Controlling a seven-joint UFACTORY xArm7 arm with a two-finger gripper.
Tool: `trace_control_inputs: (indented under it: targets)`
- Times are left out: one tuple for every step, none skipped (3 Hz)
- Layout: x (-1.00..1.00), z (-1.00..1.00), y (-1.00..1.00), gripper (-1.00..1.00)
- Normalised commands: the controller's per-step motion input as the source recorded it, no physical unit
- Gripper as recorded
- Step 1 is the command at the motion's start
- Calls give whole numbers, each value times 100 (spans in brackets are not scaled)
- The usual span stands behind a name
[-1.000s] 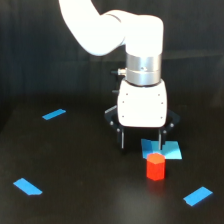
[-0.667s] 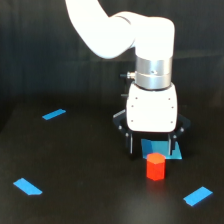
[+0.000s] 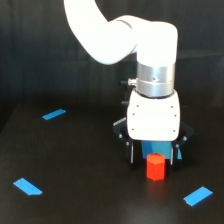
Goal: Pick up the red object from the table
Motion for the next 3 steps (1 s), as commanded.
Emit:
trace_control_inputs:
  targets:
    - [-28,29,-10,71]
    - [-28,22,-5,88]
    - [-5,5,-17,97]
